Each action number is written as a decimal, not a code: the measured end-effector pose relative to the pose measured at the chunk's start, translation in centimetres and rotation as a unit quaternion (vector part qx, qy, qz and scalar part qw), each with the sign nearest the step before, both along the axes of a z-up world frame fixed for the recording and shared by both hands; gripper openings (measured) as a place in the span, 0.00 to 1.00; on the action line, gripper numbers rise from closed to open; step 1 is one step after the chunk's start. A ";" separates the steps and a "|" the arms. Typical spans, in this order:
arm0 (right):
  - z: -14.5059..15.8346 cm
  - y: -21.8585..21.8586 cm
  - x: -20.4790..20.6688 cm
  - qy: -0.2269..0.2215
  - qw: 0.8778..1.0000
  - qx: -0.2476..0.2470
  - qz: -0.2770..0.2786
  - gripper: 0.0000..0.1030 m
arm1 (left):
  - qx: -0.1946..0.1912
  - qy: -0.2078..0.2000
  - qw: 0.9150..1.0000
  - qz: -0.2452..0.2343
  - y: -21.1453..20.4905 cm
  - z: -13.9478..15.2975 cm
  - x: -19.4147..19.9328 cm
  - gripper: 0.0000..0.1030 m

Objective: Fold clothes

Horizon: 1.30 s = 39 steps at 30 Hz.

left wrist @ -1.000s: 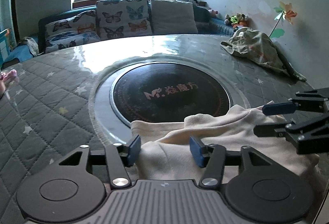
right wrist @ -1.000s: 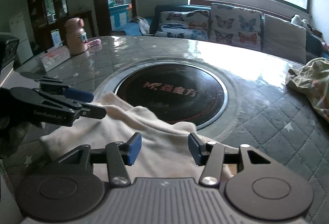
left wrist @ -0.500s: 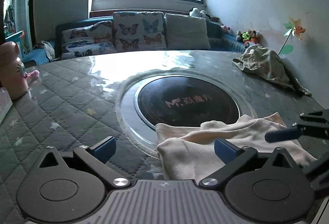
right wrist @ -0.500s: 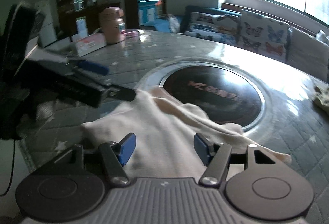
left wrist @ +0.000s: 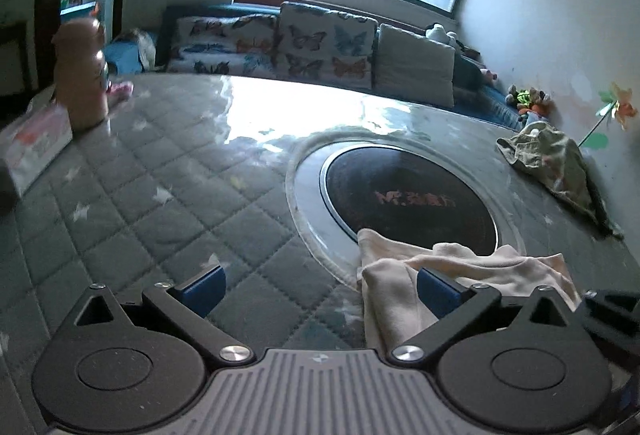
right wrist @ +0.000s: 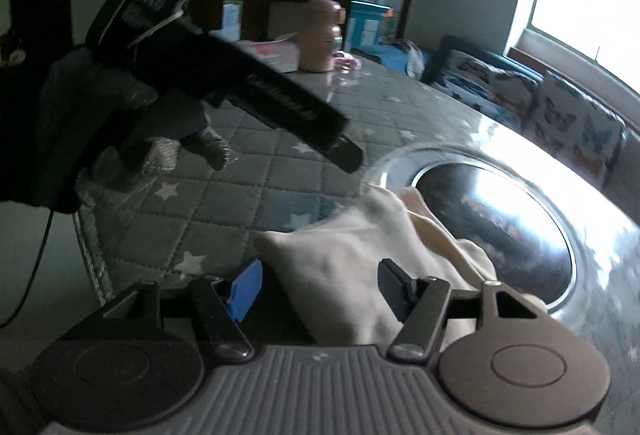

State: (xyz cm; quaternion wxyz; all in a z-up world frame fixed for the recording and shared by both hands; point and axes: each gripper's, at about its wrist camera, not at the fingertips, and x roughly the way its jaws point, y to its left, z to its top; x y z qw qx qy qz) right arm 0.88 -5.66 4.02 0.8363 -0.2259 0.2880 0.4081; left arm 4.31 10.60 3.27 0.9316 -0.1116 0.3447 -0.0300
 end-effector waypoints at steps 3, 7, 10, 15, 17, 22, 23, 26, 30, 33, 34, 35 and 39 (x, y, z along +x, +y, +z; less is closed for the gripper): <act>-0.5 1.1 -0.4 -0.008 1.000 -0.014 0.015 0.56 | -0.027 0.012 1.000 -0.001 0.1 -0.3 -0.2 1.00; -1.2 2.3 -0.5 -0.019 0.999 -0.032 0.022 0.47 | -0.066 0.032 0.997 0.002 0.3 -0.8 -0.2 1.00; -1.5 2.5 -0.3 -0.018 0.999 -0.032 0.018 0.33 | -0.102 0.047 0.994 0.009 0.7 -1.2 0.0 0.99; -1.1 2.2 0.3 -0.005 1.000 -0.013 0.006 0.16 | -0.135 0.061 0.989 0.008 0.6 -1.6 0.1 0.96; -0.4 1.5 0.5 0.005 1.000 0.007 0.000 0.14 | -0.150 0.065 0.986 0.006 0.6 -1.7 0.2 0.92; 1.2 -0.1 1.1 0.015 0.999 0.041 -0.011 0.12 | -0.211 0.090 0.973 -0.001 0.4 -2.3 1.1 0.79; 1.4 -0.4 1.2 0.017 0.999 0.047 -0.013 0.12 | -0.220 0.095 0.971 -0.002 0.3 -2.4 1.3 0.76; 2.1 -1.4 1.2 0.017 0.998 0.061 -0.016 0.11 | -0.231 0.104 0.967 -0.007 -0.1 -2.9 1.7 0.67; 2.4 -2.1 1.1 0.023 0.997 0.072 -0.013 0.11 | -0.252 0.113 0.961 -0.007 -0.2 -3.5 2.1 0.49; 2.3 -2.1 0.8 0.028 0.997 0.077 -0.009 0.08 | -0.256 0.121 0.959 -0.010 -0.5 -3.9 2.5 0.24; 2.4 -2.4 0.7 0.031 0.996 0.083 -0.008 0.08 | -0.255 0.122 0.959 -0.010 -0.5 -4.0 2.5 0.21; 2.6 -2.8 0.7 0.033 0.996 0.088 -0.011 0.08 | -0.253 0.122 0.960 -0.010 -0.5 -4.2 2.5 0.20; 3.1 -4.5 1.1 0.042 0.993 0.104 -0.029 0.11 | -0.252 0.122 0.960 -0.008 -0.4 -4.1 2.4 0.20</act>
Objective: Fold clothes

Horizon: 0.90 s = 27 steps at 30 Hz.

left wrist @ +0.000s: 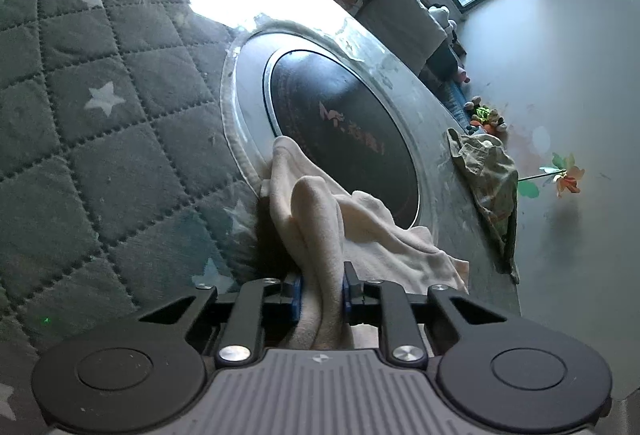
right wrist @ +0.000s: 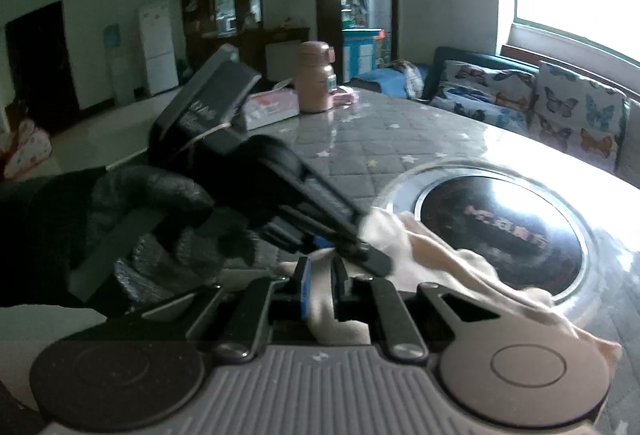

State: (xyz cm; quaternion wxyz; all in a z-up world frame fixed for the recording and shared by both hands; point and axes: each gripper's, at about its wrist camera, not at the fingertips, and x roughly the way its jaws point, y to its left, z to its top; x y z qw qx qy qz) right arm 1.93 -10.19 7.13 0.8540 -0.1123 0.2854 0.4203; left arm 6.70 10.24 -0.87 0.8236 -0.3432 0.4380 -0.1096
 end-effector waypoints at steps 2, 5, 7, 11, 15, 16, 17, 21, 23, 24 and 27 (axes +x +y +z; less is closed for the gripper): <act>0.1 -1.6 0.7 0.002 1.000 0.001 -0.030 0.13 | 0.003 -0.001 1.000 0.000 0.0 0.1 -0.1 0.20; -0.3 -4.4 2.2 0.011 0.996 -0.002 -0.093 0.15 | 0.010 -0.002 1.000 -0.001 -0.2 0.2 -0.1 0.20; -0.9 -6.5 3.6 0.022 0.989 -0.009 -0.144 0.16 | 0.012 -0.002 1.000 -0.002 -0.2 0.2 -0.1 0.20; -2.9 -10.9 5.8 0.043 0.968 -0.031 -0.244 0.16 | 0.016 -0.002 1.000 -0.003 -0.5 0.1 0.1 0.20; -4.1 -13.7 6.0 0.069 0.956 -0.022 -0.286 0.18 | 0.021 -0.002 1.000 -0.004 -0.7 0.2 0.3 0.20; -4.2 -14.3 5.7 0.077 0.954 -0.014 -0.289 0.18 | 0.021 -0.001 1.000 -0.004 -0.7 0.2 0.3 0.20; -4.4 -14.4 5.6 0.078 0.953 -0.015 -0.293 0.18 | 0.022 -0.001 1.000 -0.004 -0.8 0.2 0.3 0.20; -4.8 -15.0 5.7 0.083 0.949 -0.014 -0.303 0.18 | 0.022 -0.001 1.000 -0.004 -0.7 0.2 0.3 0.20; -4.9 -15.1 6.1 0.090 0.948 -0.005 -0.306 0.18 | 0.023 -0.002 1.000 -0.004 -0.7 0.2 0.3 0.20; -5.0 -15.1 6.3 0.095 0.948 0.003 -0.305 0.18 | 0.023 -0.002 1.000 -0.005 -0.7 0.2 0.3 0.20; -5.1 -15.1 6.8 0.101 0.949 0.014 -0.298 0.10 | 0.025 -0.003 1.000 -0.006 -0.7 0.2 0.3 0.20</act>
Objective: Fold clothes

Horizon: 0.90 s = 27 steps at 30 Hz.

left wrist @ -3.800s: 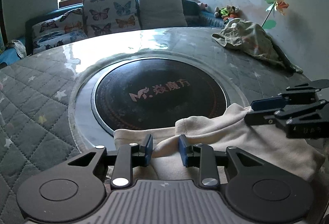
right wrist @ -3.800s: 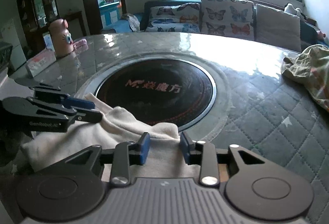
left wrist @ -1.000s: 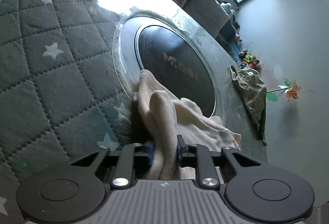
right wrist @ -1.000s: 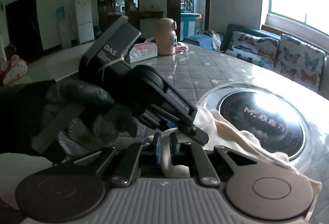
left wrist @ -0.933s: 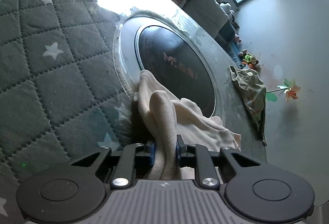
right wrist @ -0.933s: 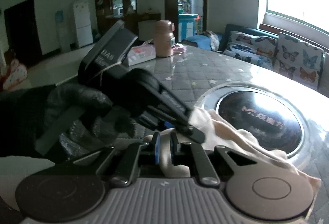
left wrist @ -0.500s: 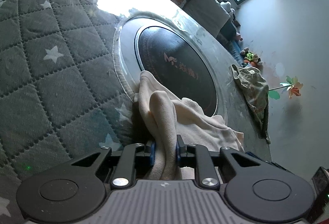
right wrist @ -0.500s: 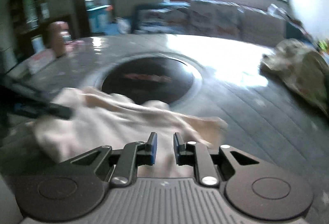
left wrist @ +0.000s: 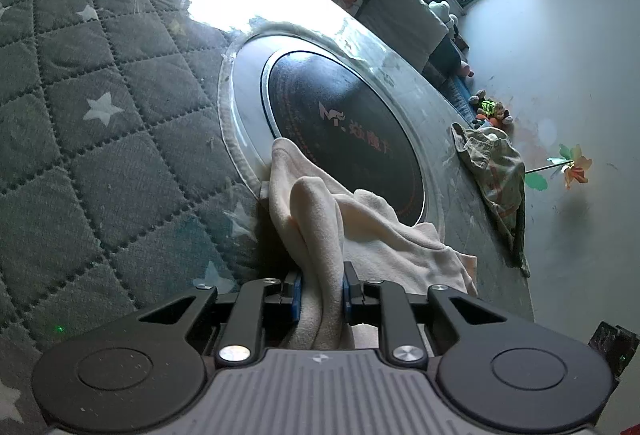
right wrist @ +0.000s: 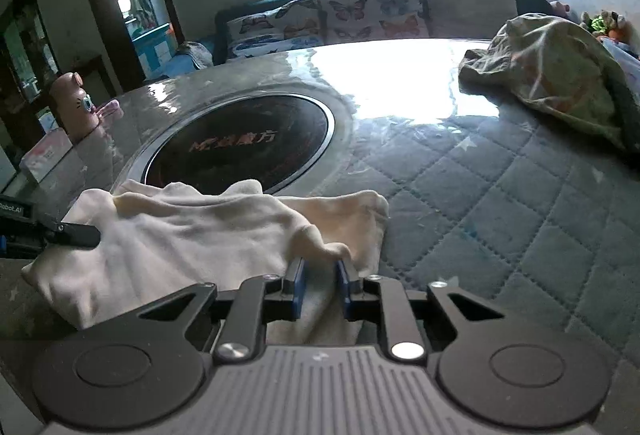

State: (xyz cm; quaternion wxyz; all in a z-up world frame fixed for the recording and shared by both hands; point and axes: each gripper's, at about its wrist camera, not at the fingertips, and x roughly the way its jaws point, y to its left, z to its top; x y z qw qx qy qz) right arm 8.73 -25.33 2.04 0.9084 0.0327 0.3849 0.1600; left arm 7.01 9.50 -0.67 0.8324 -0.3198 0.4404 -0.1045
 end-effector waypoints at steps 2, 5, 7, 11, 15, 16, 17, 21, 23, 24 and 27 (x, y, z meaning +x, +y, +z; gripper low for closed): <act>0.3 -0.1 0.1 -0.007 1.000 0.002 -0.001 0.04 | 0.004 -0.002 1.000 -0.002 0.0 0.0 -0.1 0.20; 1.2 0.1 -0.1 -0.034 0.999 -0.006 0.000 0.04 | 0.008 -0.005 1.000 -0.004 -0.1 0.1 -0.1 0.20; 1.7 0.3 -0.1 -0.051 0.999 -0.014 0.003 0.04 | 0.008 -0.007 1.000 -0.005 0.0 0.0 -0.2 0.20; 0.1 0.7 1.1 -0.028 0.999 -0.038 0.001 0.04 | 0.005 -0.009 1.000 -0.004 0.0 -0.1 -0.4 0.20; 0.5 0.5 0.5 -0.033 0.999 -0.043 0.000 0.09 | 0.010 -0.009 1.000 -0.004 -0.3 0.1 -0.5 0.20; 1.1 0.6 -0.1 -0.037 0.998 -0.040 0.009 0.10 | 0.012 -0.009 1.000 -0.004 -0.3 0.1 -0.5 0.20; 1.7 0.6 -0.7 -0.042 0.998 -0.036 0.018 0.10 | 0.011 -0.009 1.000 -0.004 -0.3 0.1 -0.4 0.20; 2.9 1.6 -3.3 -0.049 0.996 -0.044 0.065 0.10 | 0.008 -0.009 1.000 -0.003 -0.2 0.0 -0.5 0.20; 2.4 2.1 -4.3 -0.040 0.995 -0.051 0.081 0.10 | 0.007 -0.009 1.000 -0.002 -0.1 0.0 -0.5 0.20; 2.1 2.3 -4.5 -0.035 0.994 -0.056 0.085 0.10 | 0.007 -0.009 1.000 -0.003 -0.2 -0.1 -0.5 0.20; 0.7 2.1 -4.5 -0.023 0.995 -0.063 0.076 0.10 | 0.008 -0.009 1.000 -0.003 -0.1 -0.1 -0.5 0.20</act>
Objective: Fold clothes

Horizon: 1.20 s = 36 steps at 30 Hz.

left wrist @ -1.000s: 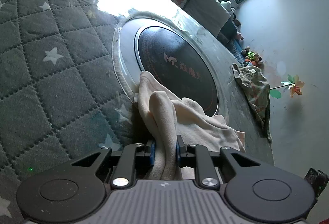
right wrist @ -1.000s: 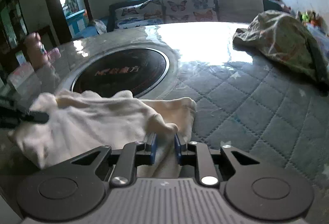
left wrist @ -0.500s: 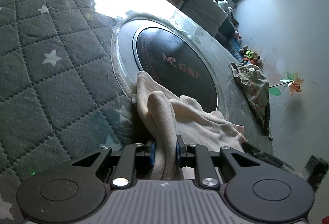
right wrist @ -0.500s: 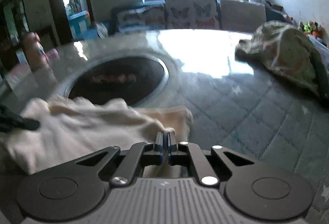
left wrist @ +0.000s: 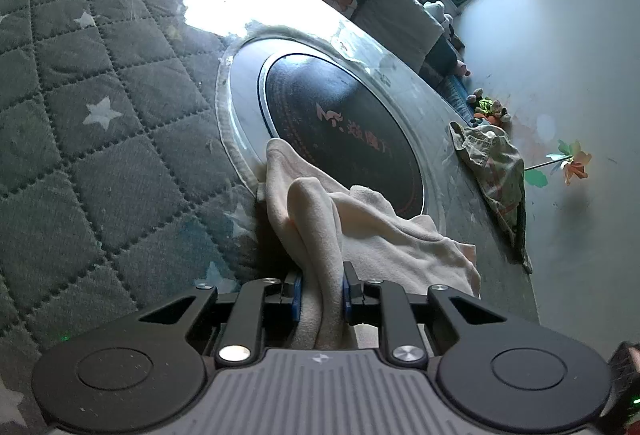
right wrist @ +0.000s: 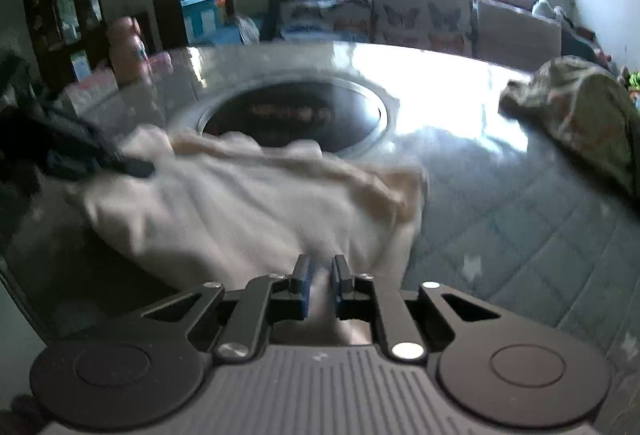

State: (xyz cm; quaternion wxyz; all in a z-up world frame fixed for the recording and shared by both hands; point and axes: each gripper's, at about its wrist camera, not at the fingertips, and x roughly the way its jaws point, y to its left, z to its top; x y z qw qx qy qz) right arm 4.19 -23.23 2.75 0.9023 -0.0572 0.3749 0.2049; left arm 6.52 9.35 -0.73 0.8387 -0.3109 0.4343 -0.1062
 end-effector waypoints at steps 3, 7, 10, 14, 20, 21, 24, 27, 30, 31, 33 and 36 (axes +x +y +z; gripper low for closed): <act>0.4 -0.9 0.4 -0.001 1.000 0.021 -0.020 0.11 | 0.001 0.000 1.000 0.001 0.0 0.0 0.0 0.20; 0.9 -1.9 1.9 -0.019 0.998 0.030 -0.055 0.24 | 0.006 0.001 1.000 0.002 -0.2 0.1 0.1 0.20; -0.2 -2.6 3.9 -0.007 0.996 0.031 -0.088 0.35 | 0.009 0.000 1.000 0.001 -0.3 0.1 0.1 0.20; -1.4 -3.3 5.1 0.011 0.992 0.064 -0.104 0.35 | 0.012 0.000 1.000 0.000 -0.5 0.1 0.1 0.20; -1.8 -2.2 4.9 0.001 0.992 0.086 -0.089 0.11 | 0.033 -0.001 0.999 0.001 -1.1 0.6 0.4 0.20; -1.7 -2.1 4.8 0.000 0.992 0.089 -0.089 0.11 | 0.039 -0.001 0.999 0.000 -1.3 0.8 0.4 0.20; -0.5 -2.0 4.4 -0.021 0.991 0.093 -0.090 0.10 | 0.047 -0.009 0.999 -0.001 -1.7 1.6 0.6 0.18; 1.2 -2.2 4.2 -0.049 0.990 0.099 -0.088 0.10 | 0.049 -0.026 0.998 -0.007 -2.5 3.0 1.2 0.18; 2.8 -2.4 4.5 -0.071 0.988 0.093 -0.096 0.10 | 0.059 -0.042 0.997 -0.017 -4.0 4.4 2.3 0.18; 3.2 -2.5 4.7 -0.077 0.988 0.091 -0.100 0.10 | 0.063 -0.049 0.997 -0.022 -4.7 4.9 2.8 0.18; 4.1 -3.1 5.1 -0.091 0.986 0.086 -0.112 0.10 | 0.068 -0.061 0.995 -0.033 -6.1 5.8 3.8 0.18; 5.1 -4.2 5.6 -0.103 0.983 0.083 -0.129 0.10 | 0.072 -0.074 0.994 -0.046 -8.2 6.8 5.5 0.18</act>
